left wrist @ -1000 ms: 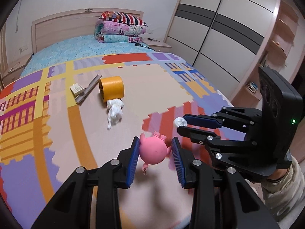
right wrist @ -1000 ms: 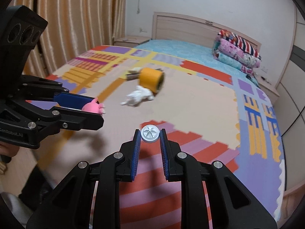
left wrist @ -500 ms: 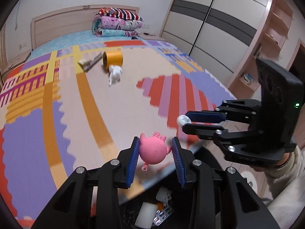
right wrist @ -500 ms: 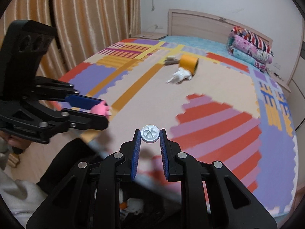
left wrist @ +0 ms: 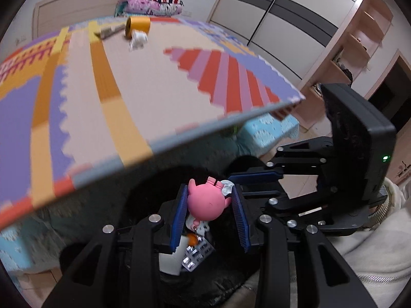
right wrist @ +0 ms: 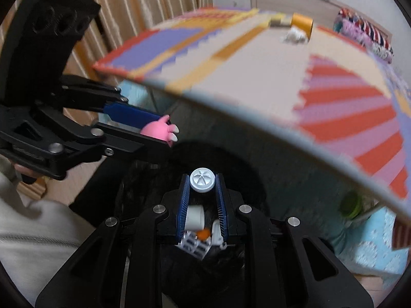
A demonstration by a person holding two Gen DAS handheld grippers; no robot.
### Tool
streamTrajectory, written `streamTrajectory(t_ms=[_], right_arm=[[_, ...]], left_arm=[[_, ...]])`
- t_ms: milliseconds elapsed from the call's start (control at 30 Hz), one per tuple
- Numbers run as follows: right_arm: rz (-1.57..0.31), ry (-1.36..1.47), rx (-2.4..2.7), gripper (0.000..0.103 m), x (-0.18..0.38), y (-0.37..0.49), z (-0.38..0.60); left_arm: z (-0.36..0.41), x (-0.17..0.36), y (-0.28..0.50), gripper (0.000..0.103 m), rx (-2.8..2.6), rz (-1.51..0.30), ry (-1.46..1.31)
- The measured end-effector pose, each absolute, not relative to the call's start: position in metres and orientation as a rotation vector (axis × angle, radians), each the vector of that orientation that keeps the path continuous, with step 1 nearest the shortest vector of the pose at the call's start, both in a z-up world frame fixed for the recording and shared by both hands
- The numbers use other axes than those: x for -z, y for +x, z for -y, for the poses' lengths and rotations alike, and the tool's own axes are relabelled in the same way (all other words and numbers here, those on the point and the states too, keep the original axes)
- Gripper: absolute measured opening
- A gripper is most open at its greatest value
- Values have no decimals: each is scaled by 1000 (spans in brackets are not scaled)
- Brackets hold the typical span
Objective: Collect trash
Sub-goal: 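Carry the pink pig and white cap down over the black trash bin, then open both grippers to drop the pig and cap into the bin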
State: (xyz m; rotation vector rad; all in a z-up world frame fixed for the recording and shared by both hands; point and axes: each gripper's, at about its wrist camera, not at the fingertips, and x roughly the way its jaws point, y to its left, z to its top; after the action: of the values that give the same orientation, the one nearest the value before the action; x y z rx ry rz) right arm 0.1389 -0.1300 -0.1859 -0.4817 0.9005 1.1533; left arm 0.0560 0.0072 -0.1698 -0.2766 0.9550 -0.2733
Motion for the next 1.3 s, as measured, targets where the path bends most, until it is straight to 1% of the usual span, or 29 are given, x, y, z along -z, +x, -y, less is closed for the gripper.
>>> streamTrajectory(t_ms=[133,300,533,700,933,967,1000,1033,1067,1100,1300], right_arm=[[-966,-523,-1123,21,214,135,129],[-1027,-579,-1093,21,236,134,126],[-1099,-619,-1064,21,264,134,122],[-1144,-631,-1063,21,280,130,121],[-1168,-603,-1062,21,285,137,120],[-1170,-601,-1062,23,285,138,119],[-1171,-600,-1063,29,286,138,119],[-1169,-598,-1064,33,285,139,119],[-1163,-596,-1062,38,284,139,119],[-1159,-594,-1060,39,284,139,119],[-1137,-561,-1056,40,273,145,123]], left_arm=[[-2,198,53,34,269,-1024,-281],[4,250,55,34,215,-1158,-218],[5,290,62,34,174,-1249,-219],[10,291,61,34,184,-1254,-204],[10,288,62,34,191,-1249,-215],[10,287,61,35,198,-1243,-221],[11,285,61,36,204,-1237,-225],[11,283,61,41,208,-1233,-226],[12,282,61,49,206,-1231,-224],[12,281,61,50,199,-1225,-219],[9,263,58,50,199,-1180,-226]])
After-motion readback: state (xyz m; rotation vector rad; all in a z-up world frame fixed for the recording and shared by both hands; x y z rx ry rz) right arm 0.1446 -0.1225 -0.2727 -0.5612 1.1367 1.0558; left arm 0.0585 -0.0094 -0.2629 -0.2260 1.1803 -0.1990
